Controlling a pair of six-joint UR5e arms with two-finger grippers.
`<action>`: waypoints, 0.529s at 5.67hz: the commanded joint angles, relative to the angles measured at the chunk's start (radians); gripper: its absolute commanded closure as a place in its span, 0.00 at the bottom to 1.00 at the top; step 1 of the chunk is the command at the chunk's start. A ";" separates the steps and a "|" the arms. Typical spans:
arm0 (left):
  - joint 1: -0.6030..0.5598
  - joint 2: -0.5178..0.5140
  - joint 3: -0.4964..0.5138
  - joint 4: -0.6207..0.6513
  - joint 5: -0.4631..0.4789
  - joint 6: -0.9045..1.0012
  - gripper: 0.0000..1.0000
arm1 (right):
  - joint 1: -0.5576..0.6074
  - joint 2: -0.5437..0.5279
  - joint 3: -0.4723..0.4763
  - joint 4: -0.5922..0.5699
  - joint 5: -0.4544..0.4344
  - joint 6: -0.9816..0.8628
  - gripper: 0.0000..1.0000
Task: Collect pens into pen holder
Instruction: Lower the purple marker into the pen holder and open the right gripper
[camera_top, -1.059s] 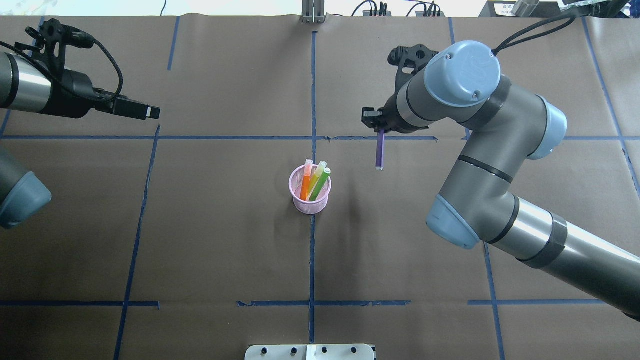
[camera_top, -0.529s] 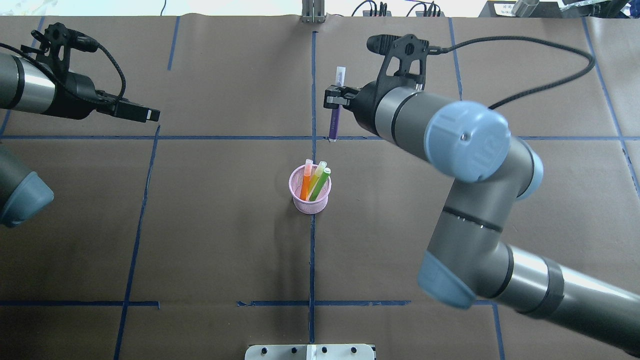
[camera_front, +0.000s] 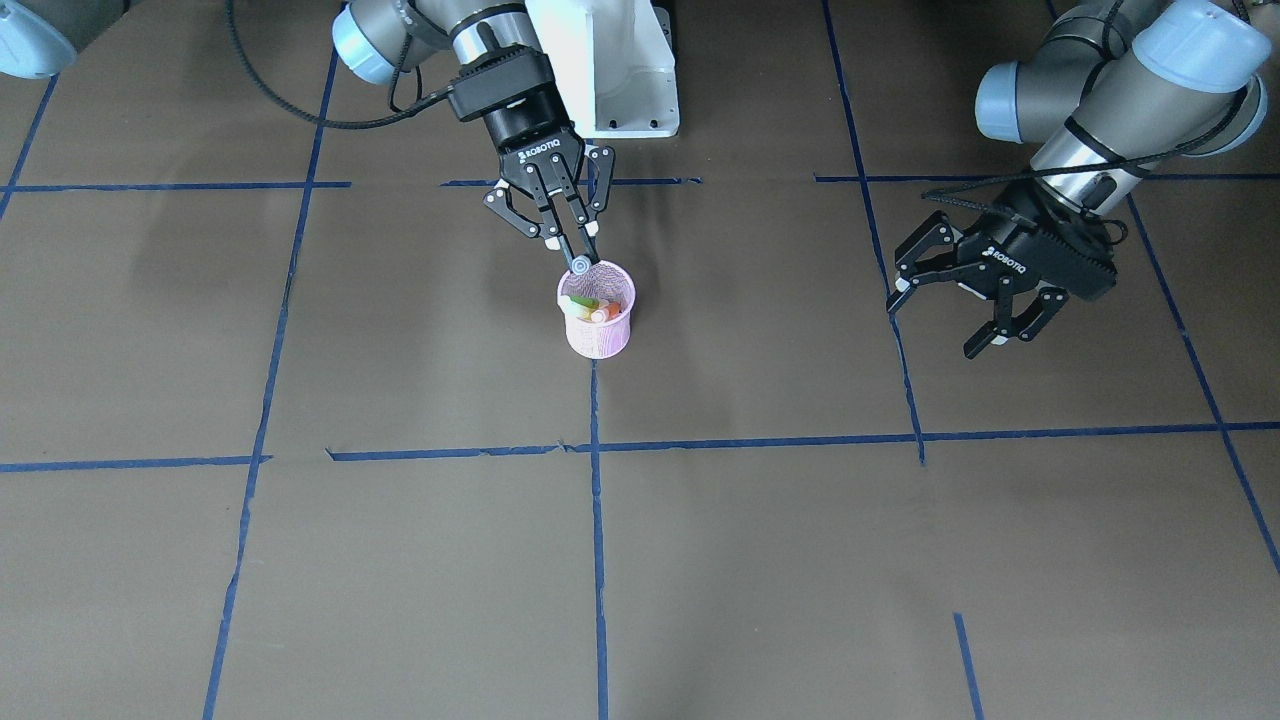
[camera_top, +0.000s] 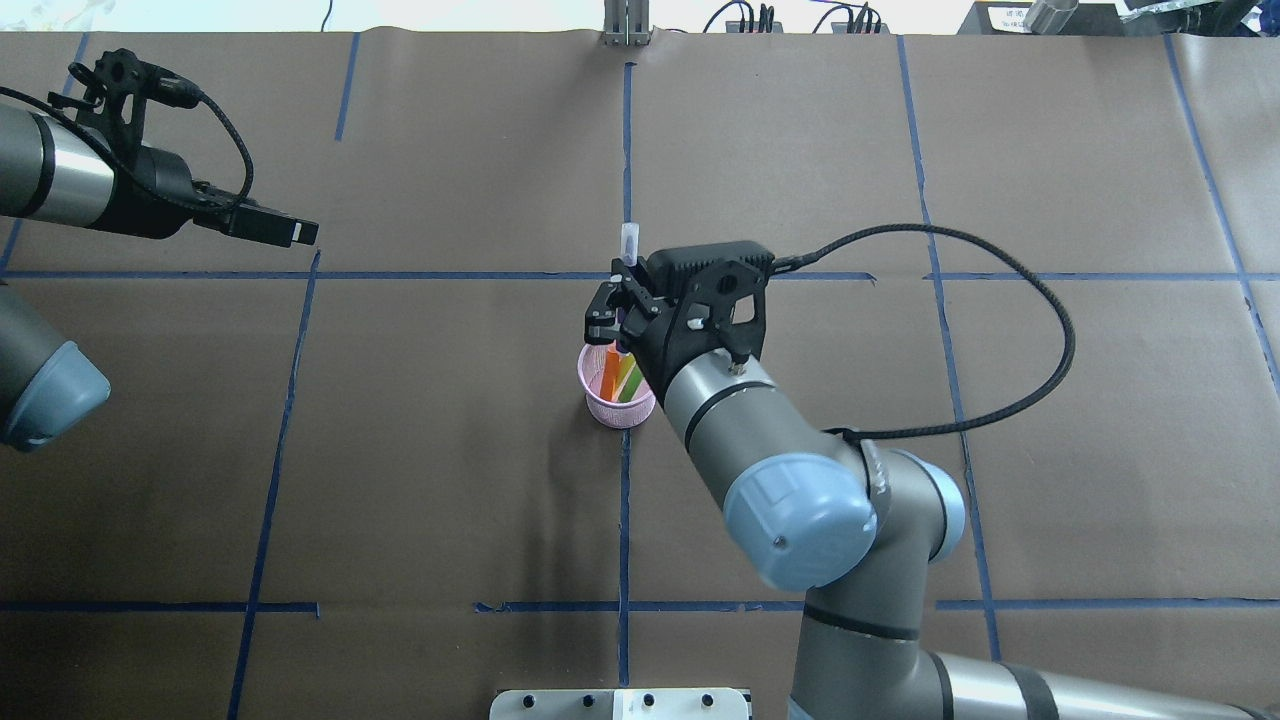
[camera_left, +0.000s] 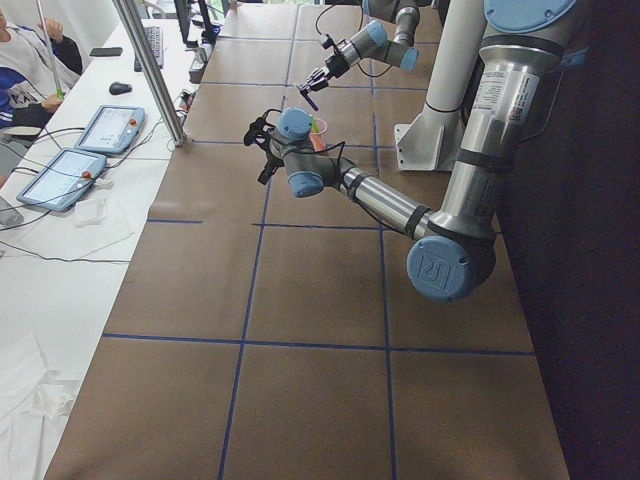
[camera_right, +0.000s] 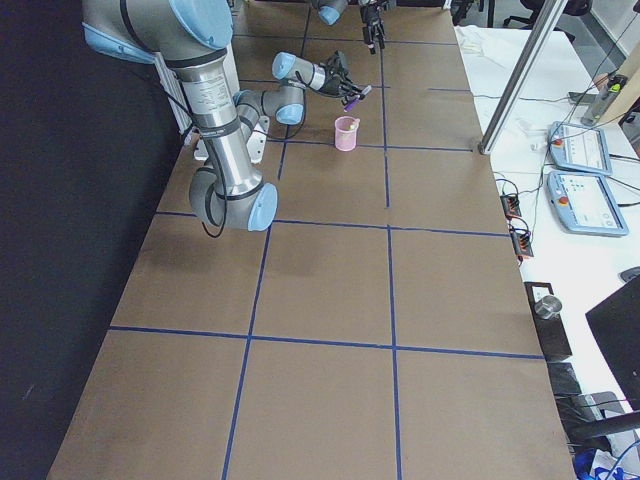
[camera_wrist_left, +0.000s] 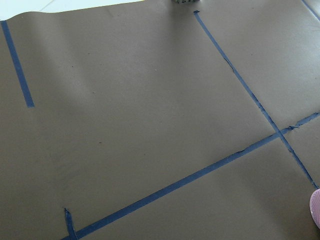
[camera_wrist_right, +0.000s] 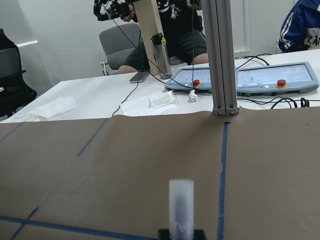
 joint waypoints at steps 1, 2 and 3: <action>0.000 0.003 0.008 -0.001 0.000 0.001 0.00 | -0.023 0.006 -0.048 -0.001 -0.042 -0.081 1.00; 0.000 0.006 0.017 -0.003 0.000 0.001 0.00 | -0.023 0.040 -0.074 -0.001 -0.044 -0.080 1.00; 0.000 0.008 0.022 -0.006 0.000 0.002 0.00 | -0.023 0.070 -0.116 0.000 -0.044 -0.080 1.00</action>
